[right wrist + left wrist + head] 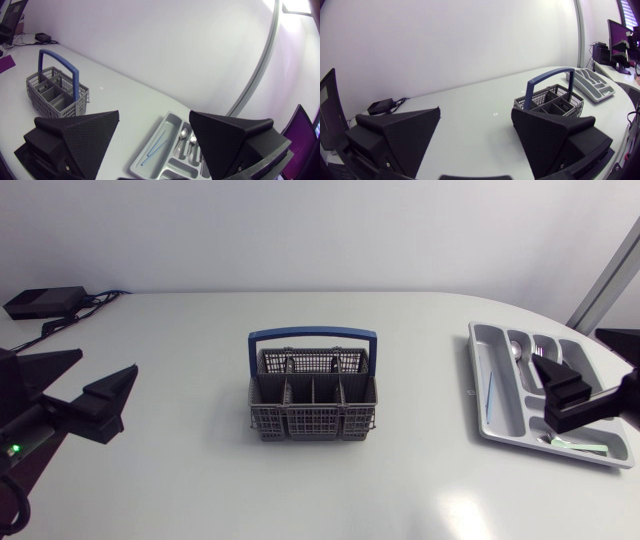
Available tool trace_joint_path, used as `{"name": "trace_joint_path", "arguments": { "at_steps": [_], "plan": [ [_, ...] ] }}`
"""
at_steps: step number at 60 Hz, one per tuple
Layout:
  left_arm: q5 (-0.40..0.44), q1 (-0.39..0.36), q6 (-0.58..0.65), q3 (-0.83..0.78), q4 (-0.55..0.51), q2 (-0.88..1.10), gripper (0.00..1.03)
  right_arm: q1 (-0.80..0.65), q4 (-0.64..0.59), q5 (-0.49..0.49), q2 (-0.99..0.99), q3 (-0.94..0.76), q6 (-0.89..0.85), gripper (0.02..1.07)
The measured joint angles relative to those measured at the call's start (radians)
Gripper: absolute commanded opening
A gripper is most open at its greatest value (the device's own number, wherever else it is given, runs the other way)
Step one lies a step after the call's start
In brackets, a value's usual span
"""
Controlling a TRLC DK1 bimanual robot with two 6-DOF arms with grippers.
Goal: Sort the cutlery from the basket into the organizer compartments.
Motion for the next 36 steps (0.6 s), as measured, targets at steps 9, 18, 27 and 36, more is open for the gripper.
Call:
{"name": "trace_joint_path", "arguments": {
  "at_steps": [9, 18, 27, 36],
  "plan": [
    [-0.015, 0.013, -0.033, -0.079, 0.033, -0.076, 0.99, 0.0, 0.045, 0.014, -0.083, -0.065, 0.048, 1.03],
    [-0.019, 0.027, -0.07, -0.16, 0.068, -0.16, 0.99, 0.0, 0.078, 0.016, -0.14, -0.161, 0.107, 1.03],
    [-0.038, 0.041, -0.104, -0.245, 0.107, -0.243, 0.99, 0.0, 0.125, 0.016, -0.204, -0.241, 0.171, 1.03],
    [-0.045, 0.055, -0.136, -0.32, 0.141, -0.318, 0.99, 0.0, 0.161, 0.016, -0.261, -0.314, 0.228, 1.03]
  ]
}}
